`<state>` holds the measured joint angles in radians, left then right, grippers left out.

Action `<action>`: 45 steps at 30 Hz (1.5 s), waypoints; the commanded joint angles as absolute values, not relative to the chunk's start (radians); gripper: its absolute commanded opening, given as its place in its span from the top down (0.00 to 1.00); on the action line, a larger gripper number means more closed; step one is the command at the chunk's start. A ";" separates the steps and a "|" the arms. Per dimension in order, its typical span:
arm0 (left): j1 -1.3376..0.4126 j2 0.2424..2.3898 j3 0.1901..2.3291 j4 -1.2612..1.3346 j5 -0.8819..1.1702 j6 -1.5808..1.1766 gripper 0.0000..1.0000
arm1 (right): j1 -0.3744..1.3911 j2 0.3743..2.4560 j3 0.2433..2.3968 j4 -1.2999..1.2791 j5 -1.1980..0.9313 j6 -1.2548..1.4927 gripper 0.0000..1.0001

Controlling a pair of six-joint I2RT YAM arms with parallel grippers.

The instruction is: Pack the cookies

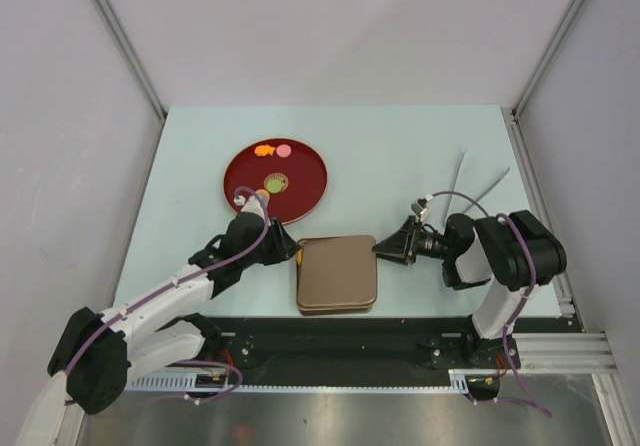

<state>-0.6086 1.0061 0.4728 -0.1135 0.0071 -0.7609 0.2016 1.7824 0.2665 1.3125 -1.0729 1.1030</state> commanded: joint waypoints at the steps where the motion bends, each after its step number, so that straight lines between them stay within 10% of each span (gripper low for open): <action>1: -0.615 1.006 0.479 -0.089 0.006 -0.779 0.57 | 0.157 1.631 0.247 1.000 -0.985 0.921 0.49; 7: -0.618 1.012 0.480 -0.086 0.008 -0.781 0.57 | 0.150 1.260 0.368 0.329 -0.783 0.611 0.58; 11: -0.624 1.015 0.477 -0.080 0.006 -0.785 0.57 | 0.237 1.134 0.497 0.045 -0.651 0.496 1.00; 45: -0.701 0.993 0.459 -0.124 -0.071 -0.810 0.69 | 0.546 1.150 0.494 -0.072 -0.362 0.526 1.00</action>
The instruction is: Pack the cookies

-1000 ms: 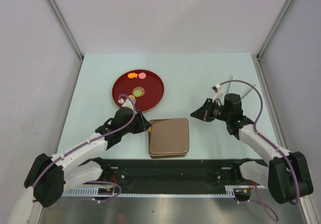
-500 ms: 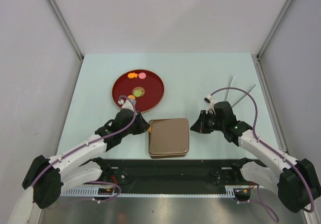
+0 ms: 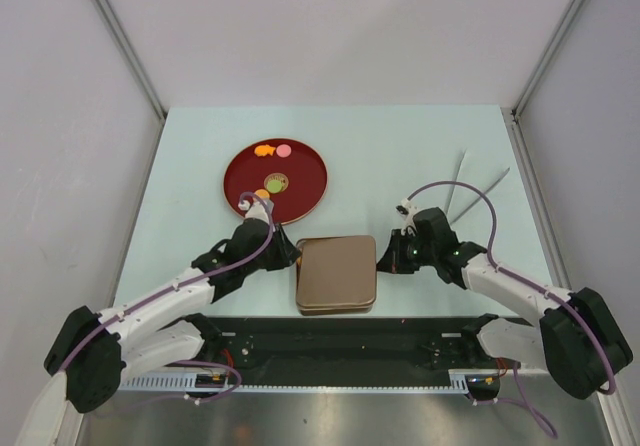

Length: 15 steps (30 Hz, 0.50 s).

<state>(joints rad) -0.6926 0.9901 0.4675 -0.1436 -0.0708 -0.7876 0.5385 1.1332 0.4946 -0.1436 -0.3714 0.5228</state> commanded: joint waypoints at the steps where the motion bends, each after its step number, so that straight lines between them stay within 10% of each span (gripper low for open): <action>1: -0.701 0.996 0.459 -0.126 -0.069 -0.810 0.69 | 0.548 1.154 0.494 -0.072 -0.357 0.525 1.00; 15: -0.701 1.000 0.449 -0.115 -0.068 -0.818 0.71 | 0.566 0.904 0.678 -0.338 -0.190 0.480 1.00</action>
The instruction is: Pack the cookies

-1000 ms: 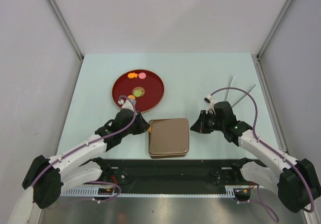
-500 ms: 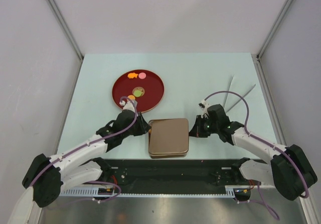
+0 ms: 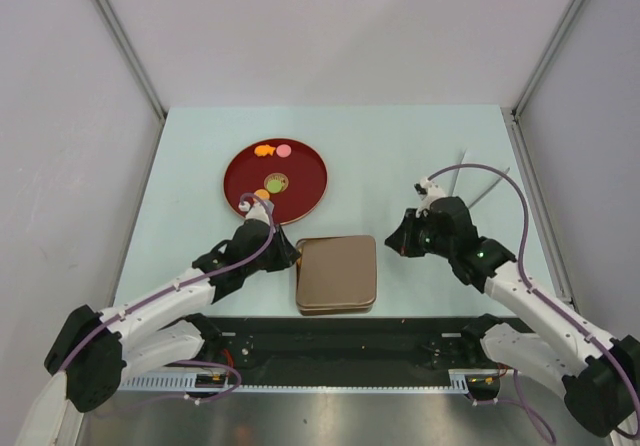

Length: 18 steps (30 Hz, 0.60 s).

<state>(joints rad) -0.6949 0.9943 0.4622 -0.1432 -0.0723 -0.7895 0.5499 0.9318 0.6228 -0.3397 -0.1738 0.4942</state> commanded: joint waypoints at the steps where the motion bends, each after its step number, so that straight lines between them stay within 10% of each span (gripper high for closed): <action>1: -0.701 1.003 0.445 -0.110 -0.063 -0.822 0.71 | 0.572 0.914 0.673 -0.324 -0.204 0.486 1.00; 18: -0.703 1.015 0.436 -0.092 -0.040 -0.824 0.72 | 0.583 1.137 0.529 -0.112 -0.314 0.502 1.00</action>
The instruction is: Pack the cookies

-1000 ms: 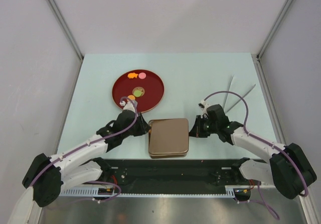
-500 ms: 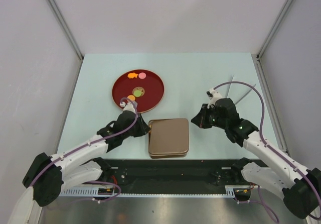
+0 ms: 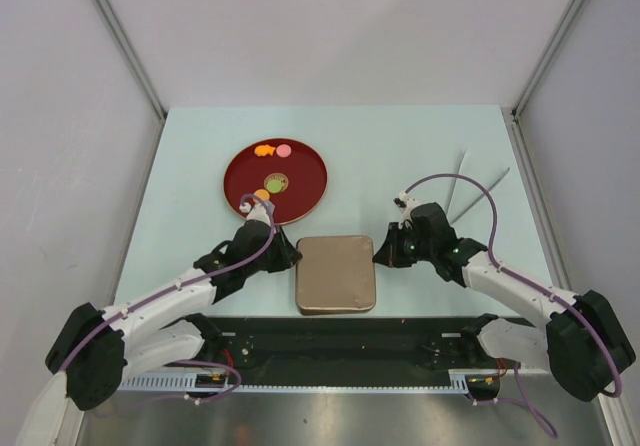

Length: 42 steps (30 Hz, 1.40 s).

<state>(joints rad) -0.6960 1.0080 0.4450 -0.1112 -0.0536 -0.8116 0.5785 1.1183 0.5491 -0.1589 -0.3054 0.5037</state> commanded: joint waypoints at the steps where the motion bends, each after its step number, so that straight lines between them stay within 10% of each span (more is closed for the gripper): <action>1: -0.703 1.015 0.437 -0.091 -0.038 -0.824 0.72 | 0.583 1.134 0.526 -0.104 -0.314 0.502 1.00; 21: -0.703 0.939 0.434 -0.136 -0.084 -0.835 0.72 | 0.583 1.236 0.574 -0.054 -0.305 0.495 1.00; 31: -0.701 0.884 0.508 -0.251 -0.196 -0.796 0.50 | 0.565 1.098 0.647 -0.187 -0.224 0.471 1.00; 42: -0.701 0.867 0.514 -0.308 -0.264 -0.811 0.52 | 0.549 1.126 0.660 -0.248 -0.158 0.451 1.00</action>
<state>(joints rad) -0.6983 0.8696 0.4755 -0.2649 -0.2100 -0.8047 0.5541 1.0977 0.6327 -0.2024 -0.2283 0.4747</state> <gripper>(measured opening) 0.519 0.009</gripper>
